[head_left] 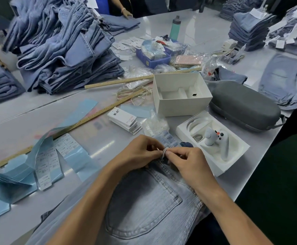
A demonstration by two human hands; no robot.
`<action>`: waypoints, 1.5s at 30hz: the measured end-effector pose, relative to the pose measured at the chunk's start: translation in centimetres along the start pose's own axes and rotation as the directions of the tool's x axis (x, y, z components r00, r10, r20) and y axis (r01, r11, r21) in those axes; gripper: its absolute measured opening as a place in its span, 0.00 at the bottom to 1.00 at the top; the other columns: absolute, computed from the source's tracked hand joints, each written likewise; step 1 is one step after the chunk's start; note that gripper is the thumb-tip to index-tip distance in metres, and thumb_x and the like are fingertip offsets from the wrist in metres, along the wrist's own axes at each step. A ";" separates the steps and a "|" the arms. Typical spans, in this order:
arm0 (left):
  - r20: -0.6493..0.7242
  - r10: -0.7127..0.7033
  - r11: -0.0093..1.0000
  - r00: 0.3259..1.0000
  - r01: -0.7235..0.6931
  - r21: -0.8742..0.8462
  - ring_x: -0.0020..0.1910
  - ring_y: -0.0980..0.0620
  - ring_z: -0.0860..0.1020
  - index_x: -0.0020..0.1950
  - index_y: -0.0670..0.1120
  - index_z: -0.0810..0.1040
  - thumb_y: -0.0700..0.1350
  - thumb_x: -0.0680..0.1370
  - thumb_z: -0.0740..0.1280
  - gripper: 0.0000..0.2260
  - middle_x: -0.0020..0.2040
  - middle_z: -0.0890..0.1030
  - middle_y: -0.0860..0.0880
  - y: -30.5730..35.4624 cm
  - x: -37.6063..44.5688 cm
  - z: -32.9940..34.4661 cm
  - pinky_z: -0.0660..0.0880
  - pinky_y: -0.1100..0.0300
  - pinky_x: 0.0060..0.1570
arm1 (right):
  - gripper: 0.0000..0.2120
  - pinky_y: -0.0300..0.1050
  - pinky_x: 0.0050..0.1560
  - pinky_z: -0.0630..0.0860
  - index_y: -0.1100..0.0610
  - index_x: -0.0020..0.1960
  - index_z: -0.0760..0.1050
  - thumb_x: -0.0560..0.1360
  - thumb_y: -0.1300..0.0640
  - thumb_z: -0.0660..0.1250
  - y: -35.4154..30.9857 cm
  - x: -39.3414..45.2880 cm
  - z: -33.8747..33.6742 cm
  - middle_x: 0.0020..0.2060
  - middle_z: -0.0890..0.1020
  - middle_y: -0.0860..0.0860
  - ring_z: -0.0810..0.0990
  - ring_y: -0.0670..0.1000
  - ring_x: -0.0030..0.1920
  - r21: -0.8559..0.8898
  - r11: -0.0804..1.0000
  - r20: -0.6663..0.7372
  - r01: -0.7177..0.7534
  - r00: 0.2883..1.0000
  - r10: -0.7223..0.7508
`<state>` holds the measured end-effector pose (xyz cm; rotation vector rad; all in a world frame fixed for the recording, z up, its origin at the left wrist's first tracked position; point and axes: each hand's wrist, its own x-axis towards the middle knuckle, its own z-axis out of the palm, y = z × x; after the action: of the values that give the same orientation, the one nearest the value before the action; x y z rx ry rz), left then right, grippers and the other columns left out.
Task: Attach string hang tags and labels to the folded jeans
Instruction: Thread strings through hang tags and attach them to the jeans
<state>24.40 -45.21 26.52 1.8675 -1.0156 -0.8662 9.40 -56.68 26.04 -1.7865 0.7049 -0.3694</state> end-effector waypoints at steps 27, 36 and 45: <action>-0.045 0.083 0.946 0.996 -0.093 -0.312 0.41 0.57 0.81 0.56 0.43 0.87 0.38 0.78 0.73 0.08 0.46 0.87 0.43 -1.0 -1.6 0.3 0.75 0.67 0.42 | 0.04 0.38 0.37 0.76 0.47 0.42 0.85 0.71 0.56 0.78 -0.8 -1.1 0.9 0.40 0.79 0.43 0.80 0.44 0.37 -0.324 0.928 -0.203 0.182 0.945 -0.256; -0.065 0.049 0.947 0.997 -0.067 -0.315 0.44 0.48 0.83 0.48 0.38 0.85 0.37 0.77 0.73 0.03 0.45 0.86 0.39 -0.9 -1.7 0.3 0.80 0.50 0.51 | 0.03 0.52 0.36 0.78 0.57 0.40 0.85 0.72 0.62 0.77 -1.7 -1.0 0.4 0.35 0.80 0.48 0.78 0.53 0.38 -0.660 0.606 0.020 0.444 0.817 -0.577; -0.354 0.018 0.850 0.935 -0.201 -0.488 0.41 0.48 0.82 0.50 0.36 0.79 0.40 0.79 0.70 0.06 0.46 0.85 0.42 0.3 -4.1 -0.2 0.80 0.58 0.32 | 0.11 0.37 0.52 0.78 0.55 0.55 0.84 0.73 0.63 0.75 -2.2 -1.8 -2.4 0.49 0.83 0.45 0.81 0.45 0.49 -0.608 0.640 0.045 0.469 0.826 -0.562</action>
<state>22.66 -41.62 27.65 1.4105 -0.5906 -0.6377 7.22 -56.90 29.08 -2.6074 0.4027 -0.7362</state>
